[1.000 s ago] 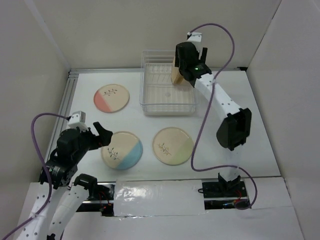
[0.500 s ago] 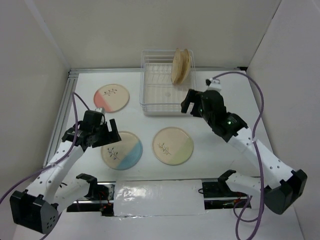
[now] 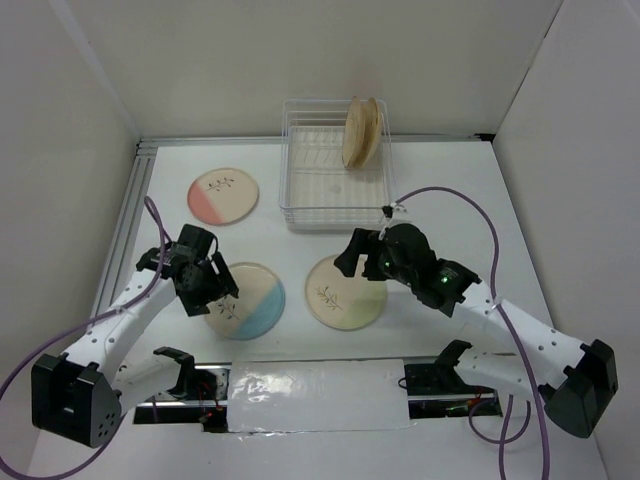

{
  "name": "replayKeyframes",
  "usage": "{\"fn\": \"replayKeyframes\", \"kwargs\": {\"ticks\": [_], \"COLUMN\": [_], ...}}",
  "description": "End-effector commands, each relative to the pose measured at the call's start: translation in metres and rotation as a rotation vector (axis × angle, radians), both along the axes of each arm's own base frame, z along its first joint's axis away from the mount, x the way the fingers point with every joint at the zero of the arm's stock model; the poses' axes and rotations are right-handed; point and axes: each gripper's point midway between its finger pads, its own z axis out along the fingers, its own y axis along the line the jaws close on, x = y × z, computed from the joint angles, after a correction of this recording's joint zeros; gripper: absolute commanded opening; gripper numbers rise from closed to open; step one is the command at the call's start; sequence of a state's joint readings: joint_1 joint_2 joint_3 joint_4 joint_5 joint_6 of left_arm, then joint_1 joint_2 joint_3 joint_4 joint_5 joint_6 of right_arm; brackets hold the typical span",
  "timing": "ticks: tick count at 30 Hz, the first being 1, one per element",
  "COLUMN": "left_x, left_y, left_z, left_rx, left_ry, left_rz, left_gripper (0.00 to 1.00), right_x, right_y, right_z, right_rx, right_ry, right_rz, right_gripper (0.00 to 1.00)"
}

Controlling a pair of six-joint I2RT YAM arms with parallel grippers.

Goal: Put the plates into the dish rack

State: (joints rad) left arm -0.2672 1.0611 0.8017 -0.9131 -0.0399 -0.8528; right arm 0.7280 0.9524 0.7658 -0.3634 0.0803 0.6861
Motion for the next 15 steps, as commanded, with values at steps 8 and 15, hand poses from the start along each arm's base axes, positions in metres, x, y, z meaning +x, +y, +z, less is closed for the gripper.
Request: {"fn": "replayKeyframes", "kwargs": {"ticks": [8,15], "left_x": [-0.046,-0.048], "left_y": [-0.002,0.000], "left_z": [-0.051,-0.069], "left_rx": [-0.056,-0.037], "left_ry": [0.173,0.210], "left_rz": [0.299,0.350], "left_gripper": [0.81,0.73], "right_x": [-0.006,-0.021], "right_y": [0.045,0.057], "right_z": [-0.017,-0.032], "right_rx": [0.074,0.129], "right_ry": [0.007,0.051], "right_rz": [0.128,0.178], "right_gripper": [0.94,0.94]}}
